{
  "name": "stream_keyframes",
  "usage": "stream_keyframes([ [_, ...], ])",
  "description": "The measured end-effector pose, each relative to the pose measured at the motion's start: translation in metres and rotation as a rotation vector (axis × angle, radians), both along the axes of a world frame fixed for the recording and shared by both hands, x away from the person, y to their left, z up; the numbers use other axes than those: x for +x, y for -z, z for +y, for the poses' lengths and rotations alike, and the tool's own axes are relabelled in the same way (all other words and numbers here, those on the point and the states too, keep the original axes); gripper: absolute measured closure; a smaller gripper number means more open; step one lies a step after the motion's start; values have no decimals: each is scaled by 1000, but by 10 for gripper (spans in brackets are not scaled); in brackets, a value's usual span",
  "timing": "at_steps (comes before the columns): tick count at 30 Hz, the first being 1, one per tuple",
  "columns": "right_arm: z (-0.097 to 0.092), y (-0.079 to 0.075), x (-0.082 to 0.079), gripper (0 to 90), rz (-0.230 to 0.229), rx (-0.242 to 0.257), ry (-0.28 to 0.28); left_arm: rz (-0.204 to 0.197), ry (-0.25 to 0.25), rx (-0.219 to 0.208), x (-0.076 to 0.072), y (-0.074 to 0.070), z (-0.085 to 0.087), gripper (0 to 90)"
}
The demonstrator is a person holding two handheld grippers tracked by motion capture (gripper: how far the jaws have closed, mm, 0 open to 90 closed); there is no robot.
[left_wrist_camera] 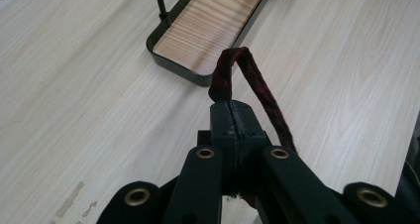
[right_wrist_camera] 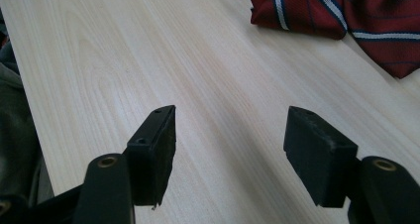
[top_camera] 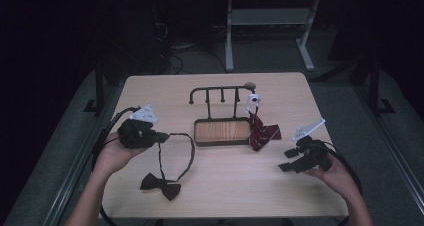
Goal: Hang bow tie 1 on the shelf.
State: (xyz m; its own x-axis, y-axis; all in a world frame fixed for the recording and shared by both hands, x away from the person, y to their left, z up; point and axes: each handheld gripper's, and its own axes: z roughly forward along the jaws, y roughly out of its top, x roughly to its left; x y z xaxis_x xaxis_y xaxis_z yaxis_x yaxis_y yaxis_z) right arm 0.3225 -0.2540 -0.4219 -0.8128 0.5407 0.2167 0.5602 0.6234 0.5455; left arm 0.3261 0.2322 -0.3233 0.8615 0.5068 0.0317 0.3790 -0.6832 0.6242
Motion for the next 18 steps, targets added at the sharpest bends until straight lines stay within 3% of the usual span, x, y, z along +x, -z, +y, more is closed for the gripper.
stream_keyframes([
  [18, 3, -3, 0, 375, -16, -3, -4, -34, 22, -6, 9, -26, -12, 900],
])
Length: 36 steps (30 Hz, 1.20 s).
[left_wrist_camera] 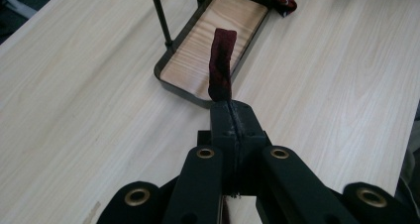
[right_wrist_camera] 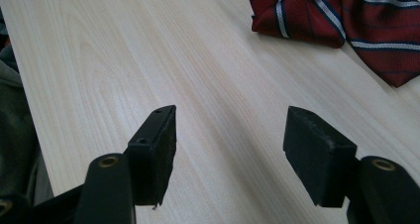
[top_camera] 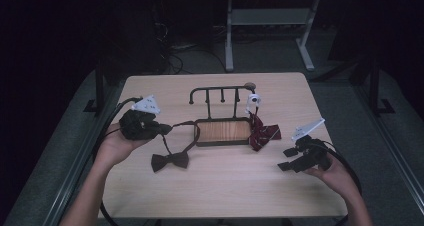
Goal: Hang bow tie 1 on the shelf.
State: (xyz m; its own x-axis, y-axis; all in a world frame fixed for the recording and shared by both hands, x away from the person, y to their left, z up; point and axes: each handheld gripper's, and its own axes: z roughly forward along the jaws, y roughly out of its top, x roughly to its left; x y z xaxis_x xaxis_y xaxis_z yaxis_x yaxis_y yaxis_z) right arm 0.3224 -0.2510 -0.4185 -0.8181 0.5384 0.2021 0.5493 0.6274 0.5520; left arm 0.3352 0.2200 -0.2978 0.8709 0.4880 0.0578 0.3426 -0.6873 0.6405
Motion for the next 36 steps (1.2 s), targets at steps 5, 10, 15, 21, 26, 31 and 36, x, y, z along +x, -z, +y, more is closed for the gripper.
stream_keyframes([
  [5, 0, -1, -1, 375, 2, 1, 1, -1, 0, -1, 9, -9, -4, 900],
  [10, -2, -2, -2, 374, -2, 3, 9, -1, -5, -8, 15, -18, -7, 900],
  [15, -3, -2, -2, 375, -9, 1, 9, -6, 0, -1, 19, -24, -9, 900],
  [21, -4, -2, -2, 376, -9, 0, 10, 2, 0, 9, 23, -25, -11, 900],
  [26, -4, -1, -2, 374, -6, 0, 10, 2, -9, 11, 26, -29, -10, 899],
  [31, -3, -2, -2, 374, -6, -1, 6, -11, -11, 13, 28, -38, -10, 899],
  [36, -3, -1, -2, 374, -7, -2, 4, -17, -15, 12, 31, -45, -12, 899],
])
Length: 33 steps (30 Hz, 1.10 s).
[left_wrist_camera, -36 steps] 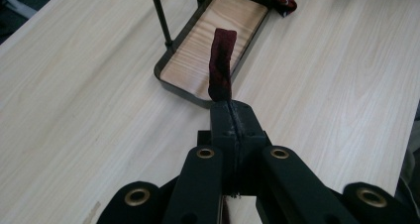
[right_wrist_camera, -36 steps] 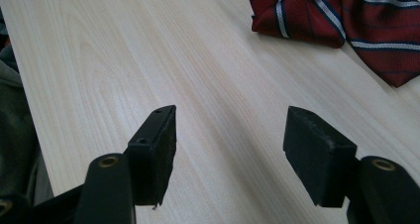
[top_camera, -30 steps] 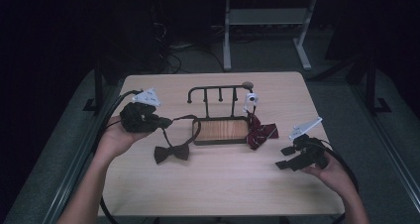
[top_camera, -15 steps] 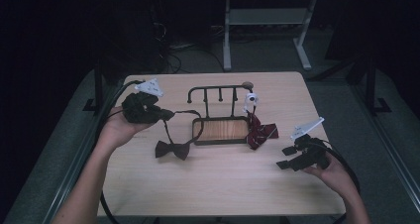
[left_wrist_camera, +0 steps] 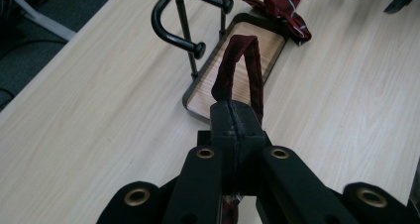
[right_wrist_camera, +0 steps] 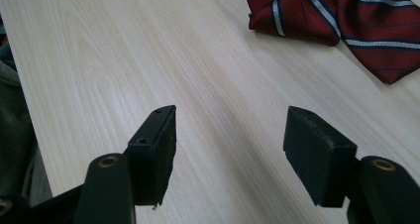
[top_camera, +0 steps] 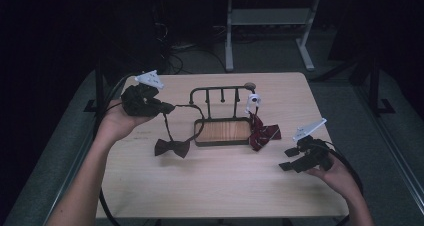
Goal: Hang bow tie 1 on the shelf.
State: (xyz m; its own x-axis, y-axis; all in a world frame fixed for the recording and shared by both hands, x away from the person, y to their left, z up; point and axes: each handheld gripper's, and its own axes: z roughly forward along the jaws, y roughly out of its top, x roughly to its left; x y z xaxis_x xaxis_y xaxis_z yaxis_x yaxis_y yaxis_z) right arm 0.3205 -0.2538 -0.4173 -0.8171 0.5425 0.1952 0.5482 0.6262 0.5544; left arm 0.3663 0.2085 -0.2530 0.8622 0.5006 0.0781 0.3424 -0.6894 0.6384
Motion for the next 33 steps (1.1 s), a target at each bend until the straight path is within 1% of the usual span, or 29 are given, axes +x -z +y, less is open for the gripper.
stream_keyframes([
  [3, 0, -1, 0, 374, 0, 1, 1, 1, -3, 10, 3, -2, -1, 899],
  [8, -1, 0, 0, 373, 0, 3, 0, 4, -14, 10, 9, -3, -2, 899],
  [9, -1, 0, 0, 373, 0, 3, 0, 4, -17, 18, 11, -4, -2, 899],
  [15, -1, 0, 0, 372, -4, 2, 0, 13, -51, 21, 21, -5, 0, 899],
  [17, -1, 0, 0, 373, -4, 1, -1, 19, -65, 17, 24, -5, 1, 899],
  [19, -1, 0, 0, 372, -4, 1, -2, 25, -74, 21, 27, -3, 2, 899],
  [28, -2, -1, -1, 372, -4, 7, 2, 49, -104, 54, 38, 3, 5, 898],
  [32, -2, -1, -1, 372, 1, 5, 4, 56, -118, 62, 43, 6, 5, 897],
  [33, -2, -1, -1, 372, -3, 6, 0, 58, -122, 60, 43, 7, 5, 897],
])
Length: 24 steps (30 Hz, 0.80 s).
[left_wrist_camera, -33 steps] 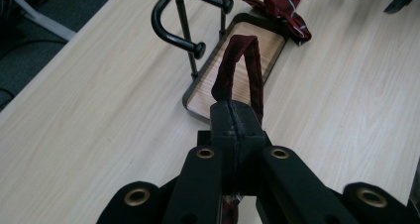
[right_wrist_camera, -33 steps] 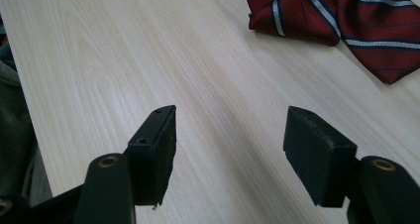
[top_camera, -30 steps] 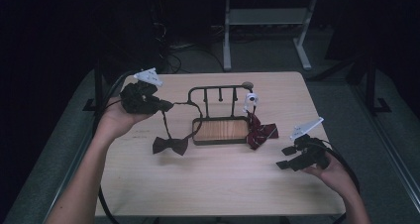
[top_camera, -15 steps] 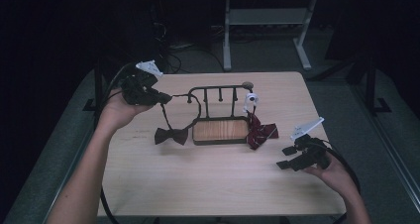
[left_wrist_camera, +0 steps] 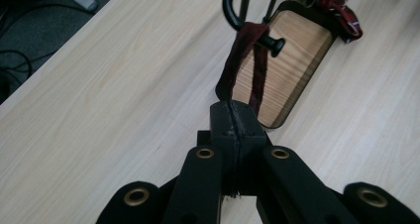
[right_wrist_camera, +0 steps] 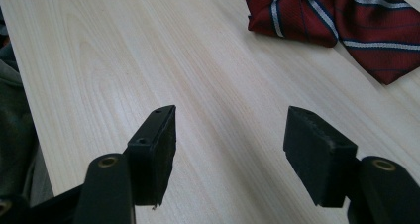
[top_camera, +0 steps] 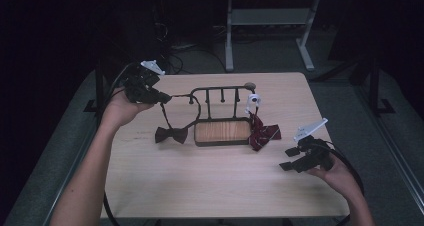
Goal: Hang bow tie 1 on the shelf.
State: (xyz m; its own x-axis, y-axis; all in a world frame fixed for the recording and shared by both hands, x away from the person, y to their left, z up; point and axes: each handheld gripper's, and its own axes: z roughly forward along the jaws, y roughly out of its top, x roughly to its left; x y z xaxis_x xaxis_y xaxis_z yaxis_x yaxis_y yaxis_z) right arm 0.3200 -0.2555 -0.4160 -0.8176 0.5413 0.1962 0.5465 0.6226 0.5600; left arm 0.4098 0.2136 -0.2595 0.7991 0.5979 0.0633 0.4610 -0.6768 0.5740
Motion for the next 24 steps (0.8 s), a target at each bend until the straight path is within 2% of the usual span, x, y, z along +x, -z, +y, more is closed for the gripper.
stream_keyframes([
  [3, 0, 0, 0, 372, 3, 1, 2, 13, -10, 18, 4, 3, 2, 897],
  [18, -2, 0, 0, 372, -3, 0, 0, 46, -25, 50, 14, 18, 2, 892],
  [24, -3, 0, 0, 371, 1, 2, 3, 42, -19, 52, 14, 18, -1, 848],
])
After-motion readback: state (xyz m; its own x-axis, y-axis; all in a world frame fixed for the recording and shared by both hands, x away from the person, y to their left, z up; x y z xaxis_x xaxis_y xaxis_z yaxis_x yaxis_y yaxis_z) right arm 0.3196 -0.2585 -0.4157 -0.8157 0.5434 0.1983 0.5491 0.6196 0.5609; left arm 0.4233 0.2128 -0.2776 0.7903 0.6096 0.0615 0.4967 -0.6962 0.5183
